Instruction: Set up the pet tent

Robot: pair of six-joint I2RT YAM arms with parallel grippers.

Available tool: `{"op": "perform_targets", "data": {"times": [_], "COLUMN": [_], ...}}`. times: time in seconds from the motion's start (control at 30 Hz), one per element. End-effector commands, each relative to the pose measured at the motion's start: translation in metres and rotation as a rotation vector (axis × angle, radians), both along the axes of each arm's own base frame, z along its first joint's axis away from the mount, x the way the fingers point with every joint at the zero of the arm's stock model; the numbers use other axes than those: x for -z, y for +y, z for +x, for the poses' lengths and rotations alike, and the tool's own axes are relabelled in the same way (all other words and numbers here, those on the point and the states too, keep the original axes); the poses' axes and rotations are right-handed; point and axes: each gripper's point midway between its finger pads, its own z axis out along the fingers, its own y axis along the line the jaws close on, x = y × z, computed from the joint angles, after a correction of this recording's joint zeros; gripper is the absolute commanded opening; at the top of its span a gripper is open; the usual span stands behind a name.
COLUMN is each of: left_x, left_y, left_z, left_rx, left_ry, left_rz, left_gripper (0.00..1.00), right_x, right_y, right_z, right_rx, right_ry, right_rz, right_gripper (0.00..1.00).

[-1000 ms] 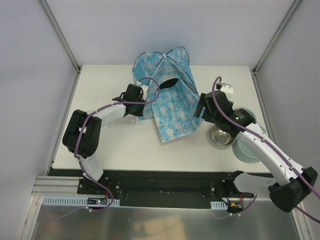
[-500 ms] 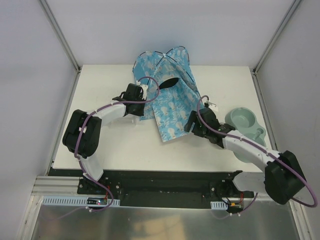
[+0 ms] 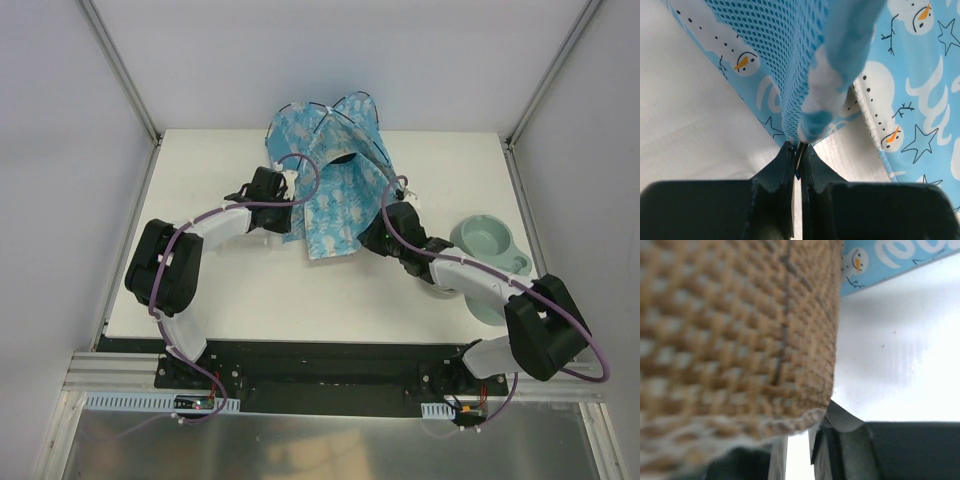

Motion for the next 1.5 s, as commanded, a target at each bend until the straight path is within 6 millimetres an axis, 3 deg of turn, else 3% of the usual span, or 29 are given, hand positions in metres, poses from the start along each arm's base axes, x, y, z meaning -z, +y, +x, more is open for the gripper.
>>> {"op": "perform_targets", "data": {"times": [0.0, 0.2, 0.37, 0.47, 0.63, 0.73, 0.93, 1.2, 1.47], "left_x": [-0.008, -0.011, -0.012, -0.013, -0.014, -0.015, -0.018, -0.028, -0.016], "left_y": [-0.01, -0.012, -0.013, -0.012, -0.01, -0.009, -0.01, -0.011, -0.001], "left_z": [-0.019, -0.022, -0.024, -0.023, -0.018, -0.016, -0.014, -0.012, -0.018], "left_rx": [0.012, 0.029, 0.039, 0.034, 0.007, -0.006, -0.028, -0.062, -0.044], "left_ry": [0.079, 0.078, 0.082, 0.075, 0.068, 0.062, 0.069, 0.06, 0.07], "left_rz": [-0.064, -0.073, -0.078, -0.075, -0.067, -0.061, -0.072, -0.092, -0.03], "left_gripper": [0.0, 0.0, 0.0, 0.0, 0.0, 0.0, 0.0, 0.0, 0.0], "right_x": [-0.059, -0.062, -0.065, -0.062, -0.06, -0.056, -0.064, -0.077, -0.091], "right_y": [0.022, 0.029, 0.028, 0.026, 0.006, -0.016, -0.048, -0.069, -0.036], "right_z": [0.041, 0.073, 0.096, 0.097, 0.067, 0.046, 0.032, 0.046, 0.067], "right_rx": [0.049, 0.121, 0.187, 0.179, 0.179, 0.194, 0.272, 0.267, -0.004], "right_ry": [-0.161, -0.167, -0.184, -0.165, -0.104, -0.071, -0.092, -0.132, -0.233], "right_rz": [0.125, 0.095, 0.058, 0.015, -0.029, -0.092, -0.156, -0.298, -0.347], "right_gripper": [0.22, 0.08, 0.07, 0.26, 0.66, 0.76, 0.79, 0.81, 0.8]}}
